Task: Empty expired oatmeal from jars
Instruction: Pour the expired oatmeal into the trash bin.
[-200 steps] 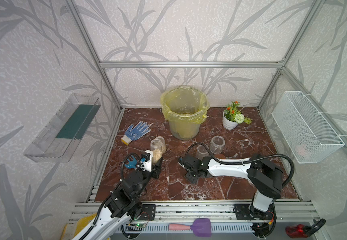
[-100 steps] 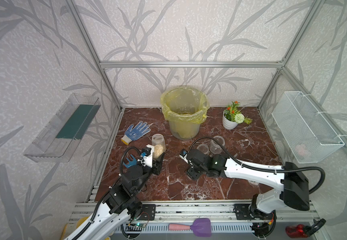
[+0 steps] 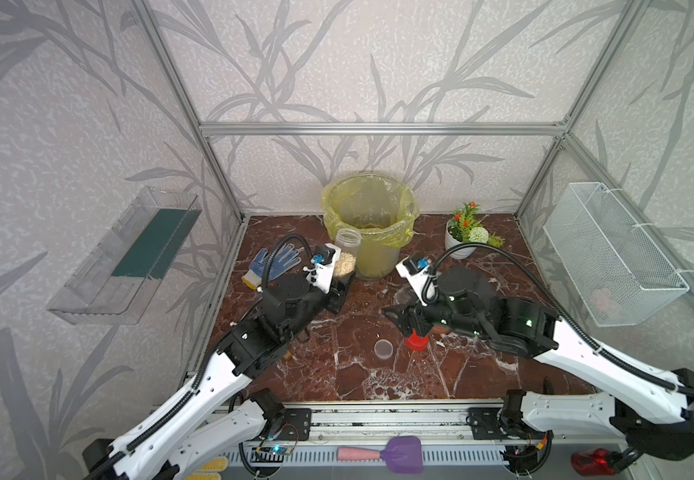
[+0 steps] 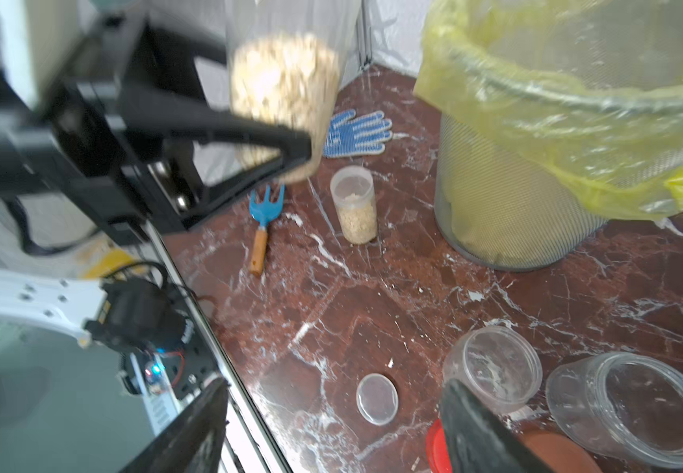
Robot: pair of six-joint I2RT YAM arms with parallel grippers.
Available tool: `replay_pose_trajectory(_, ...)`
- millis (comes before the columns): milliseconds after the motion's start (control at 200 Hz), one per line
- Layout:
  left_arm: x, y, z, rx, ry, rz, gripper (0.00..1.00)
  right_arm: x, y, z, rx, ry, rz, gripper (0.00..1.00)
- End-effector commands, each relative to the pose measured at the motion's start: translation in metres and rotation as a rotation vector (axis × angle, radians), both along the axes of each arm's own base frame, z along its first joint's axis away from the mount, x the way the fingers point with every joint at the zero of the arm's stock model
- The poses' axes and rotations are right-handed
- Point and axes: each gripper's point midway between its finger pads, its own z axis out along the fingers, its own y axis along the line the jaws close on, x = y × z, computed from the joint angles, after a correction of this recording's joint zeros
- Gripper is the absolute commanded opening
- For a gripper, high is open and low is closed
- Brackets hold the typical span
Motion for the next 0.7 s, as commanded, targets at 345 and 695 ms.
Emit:
replay_pose_trajectory(345,0.04,-0.044,0.018,0.066,-0.049,-0.067,0.0,0.099,0.03,0.069,0.29,0.105,-0.03,0.89)
replay_pose_trajectory(695,0.057,-0.058,0.024,0.065,-0.064,-0.119,0.0,0.131,0.052,0.056,0.322,0.155,-0.058,0.87)
